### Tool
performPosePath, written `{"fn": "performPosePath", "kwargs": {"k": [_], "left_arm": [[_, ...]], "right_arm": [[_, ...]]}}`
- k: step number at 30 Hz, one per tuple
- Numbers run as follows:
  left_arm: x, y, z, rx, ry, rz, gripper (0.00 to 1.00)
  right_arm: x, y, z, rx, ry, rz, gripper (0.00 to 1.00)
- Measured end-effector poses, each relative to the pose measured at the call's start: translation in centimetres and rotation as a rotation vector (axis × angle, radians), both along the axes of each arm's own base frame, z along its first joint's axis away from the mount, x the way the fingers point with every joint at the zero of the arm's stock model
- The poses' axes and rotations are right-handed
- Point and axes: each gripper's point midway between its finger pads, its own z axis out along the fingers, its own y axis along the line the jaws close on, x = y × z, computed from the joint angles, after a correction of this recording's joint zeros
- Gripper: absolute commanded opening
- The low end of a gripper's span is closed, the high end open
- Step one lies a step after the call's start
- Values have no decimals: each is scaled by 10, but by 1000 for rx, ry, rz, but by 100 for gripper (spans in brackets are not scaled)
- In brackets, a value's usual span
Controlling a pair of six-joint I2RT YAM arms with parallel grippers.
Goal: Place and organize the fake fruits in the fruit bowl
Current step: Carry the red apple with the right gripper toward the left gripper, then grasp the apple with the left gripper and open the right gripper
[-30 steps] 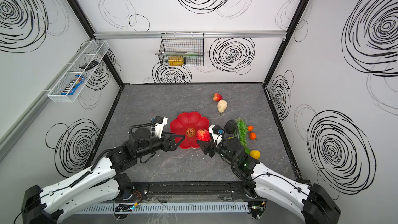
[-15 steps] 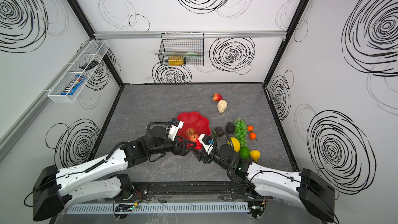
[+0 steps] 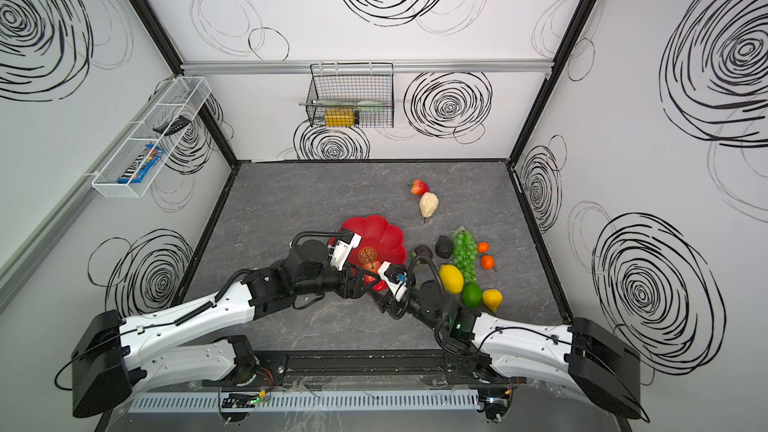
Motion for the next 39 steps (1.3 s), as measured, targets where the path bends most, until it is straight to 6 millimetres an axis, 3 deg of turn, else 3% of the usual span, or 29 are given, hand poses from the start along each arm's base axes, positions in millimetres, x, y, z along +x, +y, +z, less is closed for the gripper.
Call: {"fn": "performPosePath", "kwargs": {"k": [5, 14, 19, 25, 31, 34, 39], "left_arm": [[0, -1, -2, 4, 1, -5, 60], [7, 2, -5, 33, -23, 26, 60], [28, 16, -2, 83, -67, 115, 60], [67, 41, -6, 199, -147, 295, 60], [98, 48, -39, 332, -174, 411, 59], [108, 48, -62, 390, -170, 440, 59], [120, 44, -87, 431, -174, 466, 59]], "right_arm": [[1, -1, -2, -9, 0, -9, 71], [14, -5, 2, -28, 20, -90, 98], [20, -19, 11, -19, 18, -148, 97], [40, -63, 40, 125, 4, -299, 97], [66, -125, 10, 200, 69, -525, 97], [71, -142, 6, 246, 90, -584, 97], [73, -153, 12, 309, 99, -616, 97]]}}
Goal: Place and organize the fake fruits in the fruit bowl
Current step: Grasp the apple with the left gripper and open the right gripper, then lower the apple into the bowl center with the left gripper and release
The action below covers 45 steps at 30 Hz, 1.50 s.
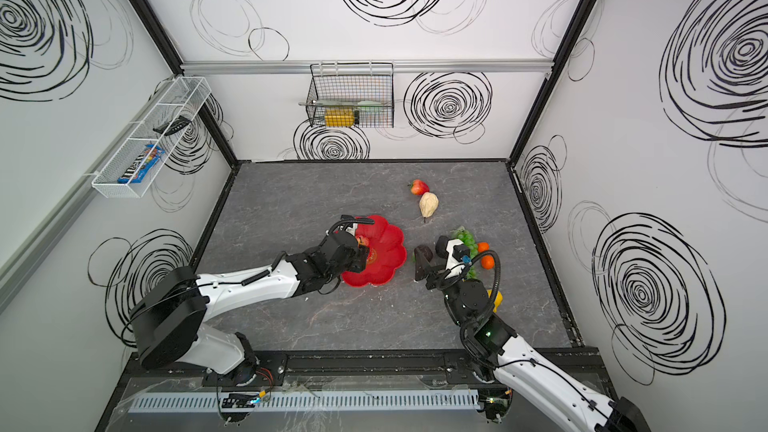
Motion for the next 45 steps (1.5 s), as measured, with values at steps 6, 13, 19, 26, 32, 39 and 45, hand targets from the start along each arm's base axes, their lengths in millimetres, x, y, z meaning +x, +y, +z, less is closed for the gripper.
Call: {"fn": "performPosePath", "kwargs": {"k": [6, 13, 19, 26, 32, 39, 45], "left_arm": [[8, -5, -18, 22, -6, 15, 59], [15, -20, -26, 56, -35, 13, 60], [15, -19, -42, 93, -22, 17, 61], [16, -20, -42, 85, -30, 22, 69], [14, -17, -47, 87, -25, 23, 71], [13, -18, -47, 84, -22, 23, 77], [12, -19, -46, 79, -24, 23, 89]], "right_arm": [[1, -1, -2, 12, 14, -3, 97], [2, 1, -6, 5, 28, 4, 97], [3, 1, -7, 5, 32, 5, 97], [3, 1, -10, -2, 40, 5, 97], [4, 1, -12, -7, 47, 5, 97], [4, 2, -13, -6, 50, 9, 97], [4, 2, -13, -5, 50, 9, 97]]}}
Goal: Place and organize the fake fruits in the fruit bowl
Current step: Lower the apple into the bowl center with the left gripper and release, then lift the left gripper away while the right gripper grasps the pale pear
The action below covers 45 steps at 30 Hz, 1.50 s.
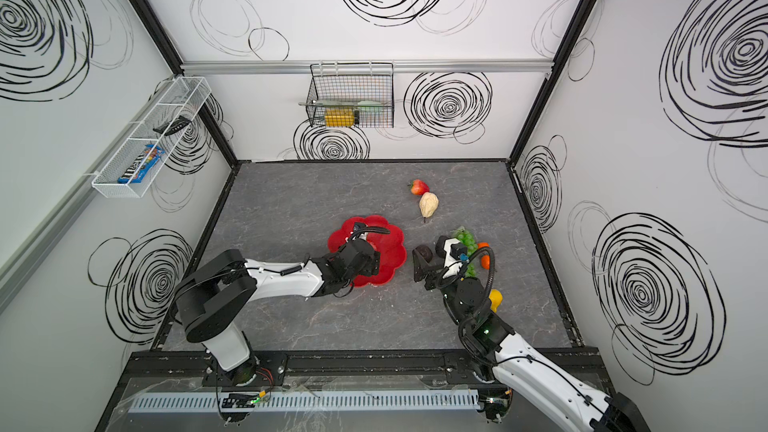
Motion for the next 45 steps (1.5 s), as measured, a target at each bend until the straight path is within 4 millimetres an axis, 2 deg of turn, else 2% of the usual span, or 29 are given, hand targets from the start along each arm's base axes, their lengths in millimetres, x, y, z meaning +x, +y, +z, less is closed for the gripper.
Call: {"fn": "performPosePath", "kwargs": {"k": [10, 16, 20, 23, 26, 29, 31, 35, 39, 45], "left_arm": [[-3, -5, 24, -41, -35, -15, 100], [-15, -8, 47, -53, -47, -55, 97], [-27, -8, 89, -126, -93, -92, 97], [-38, 4, 123, -197, -152, -102, 97], [-53, 27, 139, -243, -201, -96, 97], [-65, 52, 136, -250, -233, -76, 97], [-71, 70, 128, -243, -250, -56, 97], [-79, 103, 117, -229, -301, -11, 96], [-84, 128, 112, -215, -363, 22, 96], [-83, 150, 112, -218, -413, 76, 96]], "right_arm": [[0, 0, 1, 8, 0, -1, 97], [0, -1, -1, 9, 11, -1, 97], [1, -1, -2, 9, 40, -5, 97], [8, -1, 8, 5, 74, -23, 97], [26, -2, 29, -6, 118, -65, 97], [55, -5, 44, -27, 189, -118, 97], [79, -10, 43, -46, 255, -151, 97], [121, -25, 9, -82, 435, -204, 97], [149, -37, -29, -83, 589, -222, 97], [192, -40, -61, -59, 721, -203, 97]]}}
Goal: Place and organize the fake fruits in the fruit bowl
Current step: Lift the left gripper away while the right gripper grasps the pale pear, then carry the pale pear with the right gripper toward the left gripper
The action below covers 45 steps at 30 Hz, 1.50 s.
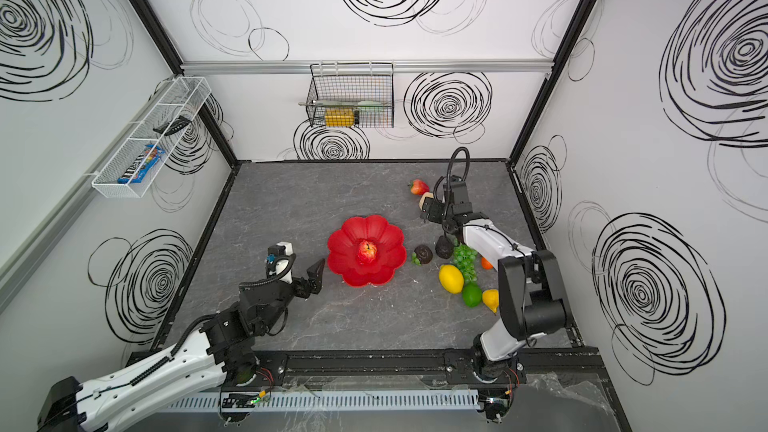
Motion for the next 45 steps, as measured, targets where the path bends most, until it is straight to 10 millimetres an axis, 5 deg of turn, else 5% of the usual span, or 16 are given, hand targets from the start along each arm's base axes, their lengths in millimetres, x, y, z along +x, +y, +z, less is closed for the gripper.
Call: {"fn": "performPosePath", "kwargs": {"k": [7, 20, 37, 45], "left_arm": [[2, 2, 3, -12, -7, 8, 96], [2, 0, 0, -8, 2, -5, 96], [3, -3, -3, -4, 13, -13, 96], [1, -14, -1, -34, -3, -77, 96]], "right_arm": [[54, 11, -26, 57, 91, 29, 97], [80, 11, -66, 38, 217, -12, 99], [79, 11, -76, 96, 238, -18, 66], [37, 2, -53, 214, 214, -57, 64]]}}
